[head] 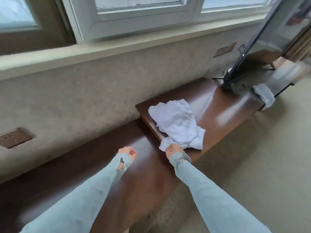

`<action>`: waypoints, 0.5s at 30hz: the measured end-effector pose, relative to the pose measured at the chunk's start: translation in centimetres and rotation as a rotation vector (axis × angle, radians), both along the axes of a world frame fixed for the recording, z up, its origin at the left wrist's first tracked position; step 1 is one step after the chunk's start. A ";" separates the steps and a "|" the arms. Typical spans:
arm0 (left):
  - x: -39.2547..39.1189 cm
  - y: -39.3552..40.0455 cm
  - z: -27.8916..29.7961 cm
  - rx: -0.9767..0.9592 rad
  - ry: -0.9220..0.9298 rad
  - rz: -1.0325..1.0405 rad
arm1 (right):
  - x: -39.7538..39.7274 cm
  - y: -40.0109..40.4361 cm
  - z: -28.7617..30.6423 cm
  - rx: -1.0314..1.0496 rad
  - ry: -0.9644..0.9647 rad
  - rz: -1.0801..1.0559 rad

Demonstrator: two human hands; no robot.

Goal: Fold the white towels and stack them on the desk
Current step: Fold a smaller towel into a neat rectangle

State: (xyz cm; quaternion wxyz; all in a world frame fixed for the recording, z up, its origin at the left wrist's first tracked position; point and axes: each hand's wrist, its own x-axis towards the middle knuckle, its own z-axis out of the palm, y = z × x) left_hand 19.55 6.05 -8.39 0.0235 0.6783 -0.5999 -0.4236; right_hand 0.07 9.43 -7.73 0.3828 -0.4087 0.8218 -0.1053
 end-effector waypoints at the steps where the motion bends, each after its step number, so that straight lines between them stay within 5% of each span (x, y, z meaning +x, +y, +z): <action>1: -2.0 -0.7 -0.1 -0.006 -0.014 -0.027 | -1.5 -0.2 0.1 0.011 0.027 -0.003; 15: -19.2 -8.5 -3.1 0.086 0.022 -0.368 | -13.2 -7.7 -1.5 0.193 0.320 0.198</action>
